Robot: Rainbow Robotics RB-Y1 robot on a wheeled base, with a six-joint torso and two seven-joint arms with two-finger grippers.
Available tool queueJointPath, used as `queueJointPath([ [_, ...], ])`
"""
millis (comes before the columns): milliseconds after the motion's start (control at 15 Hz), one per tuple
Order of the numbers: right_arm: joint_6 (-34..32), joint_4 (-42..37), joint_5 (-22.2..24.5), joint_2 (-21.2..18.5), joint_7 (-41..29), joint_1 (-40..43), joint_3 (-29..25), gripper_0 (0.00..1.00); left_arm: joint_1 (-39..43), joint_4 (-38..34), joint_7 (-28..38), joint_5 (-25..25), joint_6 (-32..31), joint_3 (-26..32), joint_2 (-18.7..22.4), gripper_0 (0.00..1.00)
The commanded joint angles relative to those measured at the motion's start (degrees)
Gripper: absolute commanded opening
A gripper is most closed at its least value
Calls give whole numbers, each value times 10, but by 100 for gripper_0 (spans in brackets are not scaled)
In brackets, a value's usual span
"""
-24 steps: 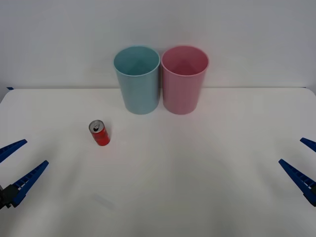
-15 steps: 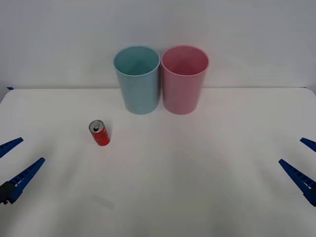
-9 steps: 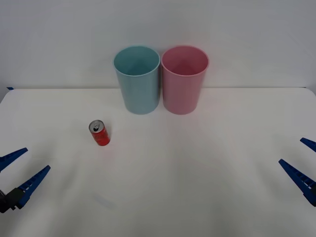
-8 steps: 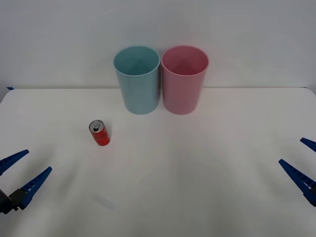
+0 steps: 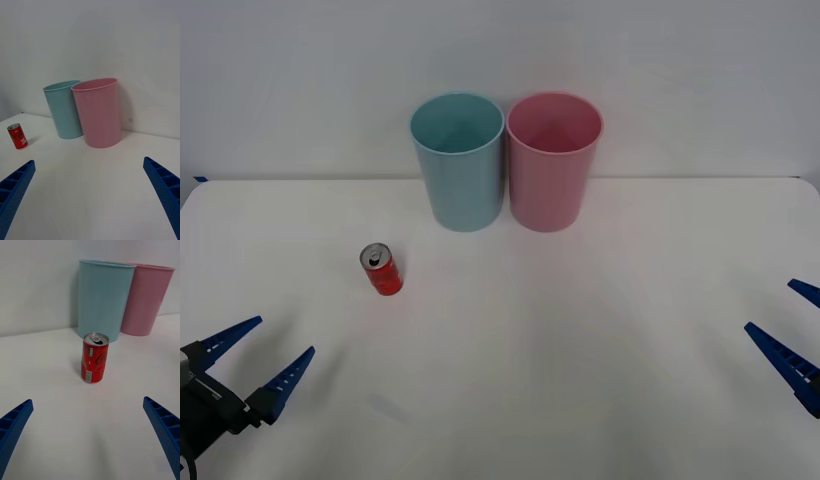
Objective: Grasp the object on the table and drop it into the matching bin: aluminum can to the light blue bin, PET bottle to the pink bin.
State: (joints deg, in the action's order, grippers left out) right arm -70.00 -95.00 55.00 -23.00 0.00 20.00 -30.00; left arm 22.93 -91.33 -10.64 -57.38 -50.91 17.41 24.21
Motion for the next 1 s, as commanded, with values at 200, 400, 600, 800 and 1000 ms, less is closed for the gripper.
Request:
queueJointPath([
  [200,0,0,0,0,0,0,0,100,-1,0,-25,-6,47,-26,-29,100],
  [400,0,0,0,0,0,0,0,100,-4,0,-32,-13,80,-37,-64,100],
  [600,0,0,0,0,0,0,0,100,-13,0,-34,-13,121,-61,-73,100],
  [800,0,0,0,0,0,0,0,100,-28,1,-31,-12,159,-88,-74,100],
  [1000,0,0,0,0,0,0,0,100,-64,35,-36,7,176,-116,-74,100],
])
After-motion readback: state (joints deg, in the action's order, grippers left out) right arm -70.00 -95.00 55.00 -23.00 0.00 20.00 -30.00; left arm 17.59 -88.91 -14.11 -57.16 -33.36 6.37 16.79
